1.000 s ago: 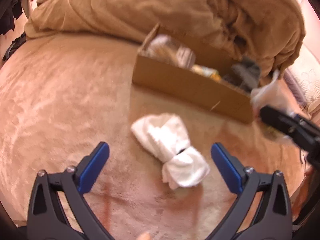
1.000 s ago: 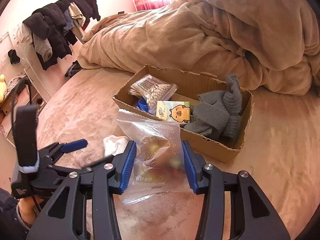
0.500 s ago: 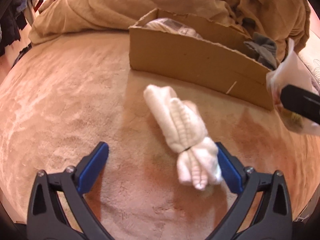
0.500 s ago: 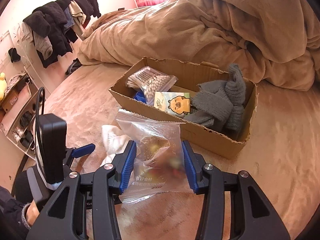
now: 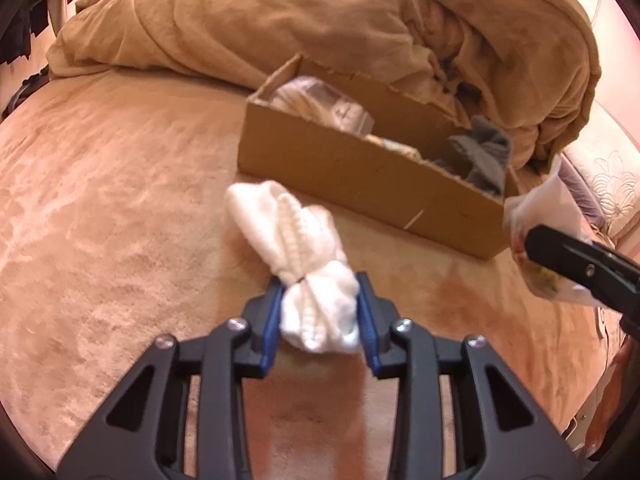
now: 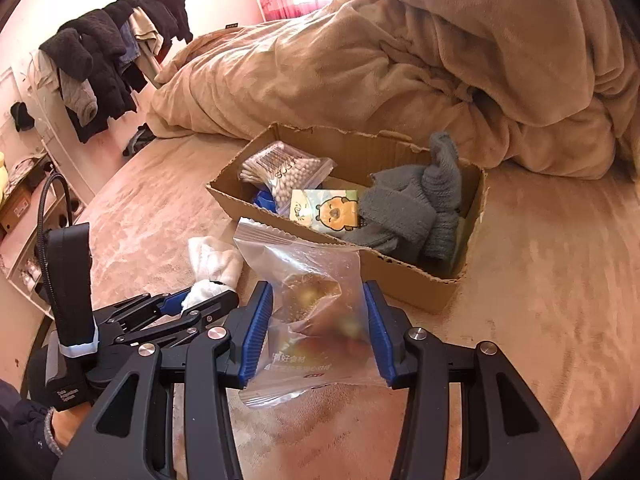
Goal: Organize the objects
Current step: 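Grasp the white rolled socks with the left gripper while the right holds the snack bag, then lower the socks and snack bag into the box and open both grippers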
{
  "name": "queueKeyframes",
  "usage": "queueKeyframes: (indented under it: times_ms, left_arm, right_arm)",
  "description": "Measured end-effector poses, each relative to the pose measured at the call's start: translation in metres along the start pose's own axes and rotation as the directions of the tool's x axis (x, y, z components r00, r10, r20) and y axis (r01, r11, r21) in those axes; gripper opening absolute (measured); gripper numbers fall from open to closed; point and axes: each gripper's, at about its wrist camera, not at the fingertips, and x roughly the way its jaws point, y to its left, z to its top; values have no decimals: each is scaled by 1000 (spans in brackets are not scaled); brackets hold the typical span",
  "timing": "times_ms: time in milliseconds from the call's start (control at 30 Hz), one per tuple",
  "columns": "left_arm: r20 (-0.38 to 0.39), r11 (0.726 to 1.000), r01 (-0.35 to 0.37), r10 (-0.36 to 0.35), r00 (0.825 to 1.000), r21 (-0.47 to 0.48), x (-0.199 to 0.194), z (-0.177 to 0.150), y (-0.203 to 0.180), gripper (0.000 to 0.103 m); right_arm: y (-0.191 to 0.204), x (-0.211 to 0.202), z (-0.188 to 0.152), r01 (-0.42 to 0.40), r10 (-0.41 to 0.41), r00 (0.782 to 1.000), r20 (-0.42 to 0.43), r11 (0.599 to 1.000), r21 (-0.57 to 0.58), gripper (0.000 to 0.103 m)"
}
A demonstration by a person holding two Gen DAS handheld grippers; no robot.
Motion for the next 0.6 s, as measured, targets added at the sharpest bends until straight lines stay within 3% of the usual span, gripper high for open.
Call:
queueKeyframes:
  times_ms: [300,600]
  left_arm:
    - [71,997,16,-21,997,72,-43,32,-7,34]
    - [110,973,22,-48,993,232,-53,119,-36,34]
  right_arm:
    - [4,-26,10,31,-30,999,31,1000,-5,49]
    - [0,-38,65,72,-74,992,106,997,18,49]
